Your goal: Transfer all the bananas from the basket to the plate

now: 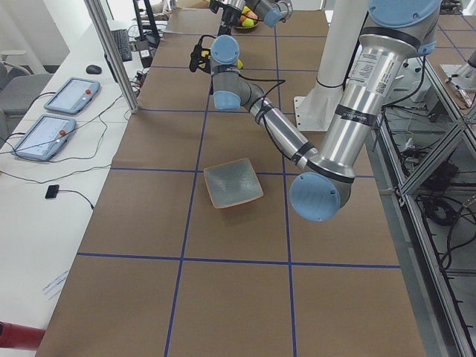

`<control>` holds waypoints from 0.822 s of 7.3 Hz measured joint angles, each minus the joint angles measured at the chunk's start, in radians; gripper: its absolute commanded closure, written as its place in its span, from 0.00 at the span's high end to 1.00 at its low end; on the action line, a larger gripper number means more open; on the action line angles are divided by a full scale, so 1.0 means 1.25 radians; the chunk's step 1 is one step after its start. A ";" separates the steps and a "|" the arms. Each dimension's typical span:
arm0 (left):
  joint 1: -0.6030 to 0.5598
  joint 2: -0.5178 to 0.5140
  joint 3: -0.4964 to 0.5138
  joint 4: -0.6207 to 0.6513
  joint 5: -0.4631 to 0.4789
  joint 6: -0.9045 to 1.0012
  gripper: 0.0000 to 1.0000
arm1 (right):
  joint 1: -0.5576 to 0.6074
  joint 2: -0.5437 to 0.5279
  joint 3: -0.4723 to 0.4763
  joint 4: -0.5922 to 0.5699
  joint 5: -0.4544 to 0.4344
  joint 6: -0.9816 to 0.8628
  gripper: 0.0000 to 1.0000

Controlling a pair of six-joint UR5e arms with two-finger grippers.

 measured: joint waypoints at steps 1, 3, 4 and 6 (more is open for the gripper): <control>0.027 -0.024 0.003 -0.001 -0.001 0.002 1.00 | -0.008 0.007 0.000 0.000 0.001 -0.001 0.00; 0.071 -0.049 0.004 -0.007 -0.001 0.005 1.00 | -0.030 0.030 0.000 0.000 0.002 -0.001 0.00; 0.090 -0.053 0.004 -0.017 -0.001 0.006 1.00 | -0.039 0.038 0.001 0.001 0.002 -0.001 0.00; 0.122 -0.055 0.003 -0.031 0.001 0.006 1.00 | -0.048 0.049 0.004 0.004 0.002 -0.001 0.00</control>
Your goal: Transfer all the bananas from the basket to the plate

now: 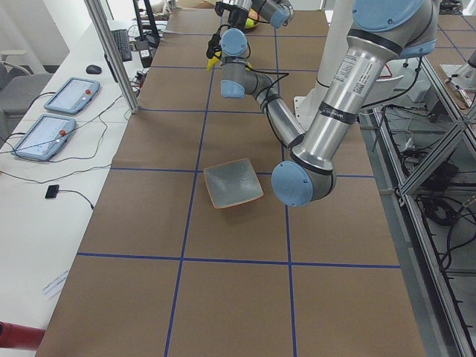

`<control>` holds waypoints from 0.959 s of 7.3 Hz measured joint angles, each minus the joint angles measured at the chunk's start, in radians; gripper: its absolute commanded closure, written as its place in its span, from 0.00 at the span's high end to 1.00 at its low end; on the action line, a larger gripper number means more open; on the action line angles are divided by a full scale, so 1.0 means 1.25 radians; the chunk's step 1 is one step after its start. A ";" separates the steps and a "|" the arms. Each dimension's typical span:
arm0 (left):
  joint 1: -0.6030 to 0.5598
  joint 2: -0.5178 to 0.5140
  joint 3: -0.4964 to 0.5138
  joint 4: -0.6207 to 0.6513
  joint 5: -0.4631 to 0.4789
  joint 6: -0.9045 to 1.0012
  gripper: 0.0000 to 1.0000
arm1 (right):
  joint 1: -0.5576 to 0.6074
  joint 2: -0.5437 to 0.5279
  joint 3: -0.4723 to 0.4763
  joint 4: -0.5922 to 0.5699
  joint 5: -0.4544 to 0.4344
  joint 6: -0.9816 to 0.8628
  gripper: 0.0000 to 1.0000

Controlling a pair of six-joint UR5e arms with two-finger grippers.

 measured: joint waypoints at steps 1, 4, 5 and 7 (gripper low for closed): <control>0.010 0.000 -0.002 -0.002 0.000 0.000 1.00 | -0.002 0.004 0.000 0.001 0.000 0.000 0.00; 0.042 -0.001 -0.002 -0.036 0.002 -0.001 0.69 | -0.007 0.006 0.000 0.017 -0.001 0.001 0.00; 0.046 -0.003 -0.001 -0.041 0.003 -0.001 0.44 | -0.009 0.006 -0.001 0.019 0.000 0.001 0.00; 0.052 -0.006 -0.002 -0.043 0.003 -0.001 0.18 | -0.014 0.005 -0.001 0.026 0.000 0.000 0.00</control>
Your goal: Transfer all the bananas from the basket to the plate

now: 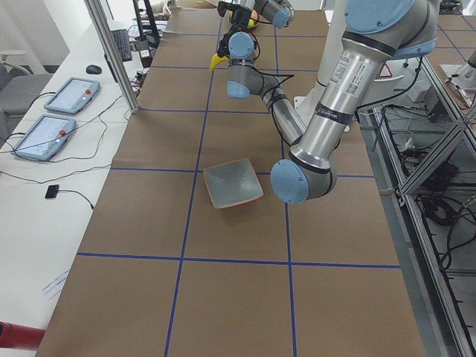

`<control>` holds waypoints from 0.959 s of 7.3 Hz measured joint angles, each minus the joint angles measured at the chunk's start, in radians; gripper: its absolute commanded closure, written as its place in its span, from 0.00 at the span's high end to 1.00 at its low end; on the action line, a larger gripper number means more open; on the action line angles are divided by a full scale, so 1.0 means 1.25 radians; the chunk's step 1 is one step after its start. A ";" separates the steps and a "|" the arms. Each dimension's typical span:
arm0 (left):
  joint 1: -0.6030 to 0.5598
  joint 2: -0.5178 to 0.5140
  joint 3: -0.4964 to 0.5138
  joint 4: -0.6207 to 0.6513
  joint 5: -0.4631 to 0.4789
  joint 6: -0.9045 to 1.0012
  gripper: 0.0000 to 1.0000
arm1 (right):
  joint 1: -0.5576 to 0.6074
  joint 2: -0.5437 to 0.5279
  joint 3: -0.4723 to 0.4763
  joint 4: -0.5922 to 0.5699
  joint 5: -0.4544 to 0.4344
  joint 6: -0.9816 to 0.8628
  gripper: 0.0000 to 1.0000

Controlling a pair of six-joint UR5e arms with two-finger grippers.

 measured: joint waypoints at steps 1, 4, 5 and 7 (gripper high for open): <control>0.001 -0.001 -0.001 -0.004 0.000 0.000 0.00 | -0.003 0.000 0.000 0.006 0.000 -0.001 0.00; 0.002 -0.004 -0.003 -0.021 0.000 -0.001 0.00 | -0.005 -0.001 -0.001 0.019 -0.002 -0.012 1.00; 0.002 -0.002 -0.003 -0.021 0.000 -0.002 0.00 | -0.005 -0.002 0.000 0.020 -0.003 -0.024 1.00; -0.001 0.017 -0.004 -0.019 0.000 -0.005 0.00 | 0.001 -0.010 0.007 0.021 -0.002 -0.042 1.00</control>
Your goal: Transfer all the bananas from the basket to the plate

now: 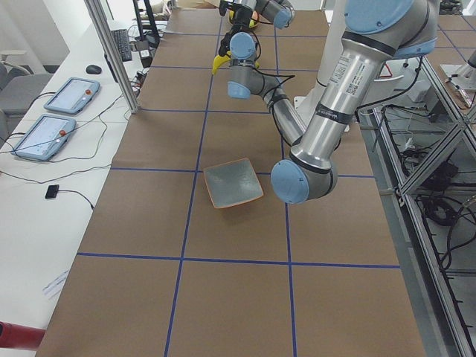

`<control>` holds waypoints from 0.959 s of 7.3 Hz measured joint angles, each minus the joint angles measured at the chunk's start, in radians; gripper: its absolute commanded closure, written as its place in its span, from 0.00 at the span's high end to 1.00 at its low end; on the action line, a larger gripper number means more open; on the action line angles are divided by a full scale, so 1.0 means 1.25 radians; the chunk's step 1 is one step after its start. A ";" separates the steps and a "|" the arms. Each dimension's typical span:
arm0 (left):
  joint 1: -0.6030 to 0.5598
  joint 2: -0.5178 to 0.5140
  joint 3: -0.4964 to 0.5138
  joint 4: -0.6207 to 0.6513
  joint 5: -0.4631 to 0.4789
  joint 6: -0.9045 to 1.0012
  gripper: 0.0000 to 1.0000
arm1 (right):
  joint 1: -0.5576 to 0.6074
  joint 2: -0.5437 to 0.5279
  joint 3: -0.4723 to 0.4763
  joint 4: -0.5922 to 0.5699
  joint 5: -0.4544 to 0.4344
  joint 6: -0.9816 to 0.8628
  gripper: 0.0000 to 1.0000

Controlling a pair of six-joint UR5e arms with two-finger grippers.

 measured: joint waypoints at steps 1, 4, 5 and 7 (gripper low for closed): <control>-0.002 0.037 -0.006 0.001 0.001 -0.001 0.00 | 0.010 -0.015 0.003 -0.001 0.002 -0.005 1.00; -0.039 0.259 -0.065 0.001 0.004 0.004 0.00 | 0.079 -0.134 0.004 -0.013 0.033 -0.104 1.00; -0.051 0.322 -0.071 0.000 0.007 0.007 0.00 | 0.126 -0.177 0.003 -0.037 0.074 -0.164 1.00; -0.052 0.427 -0.073 0.002 0.050 0.011 0.00 | 0.216 -0.256 0.013 -0.109 0.143 -0.310 1.00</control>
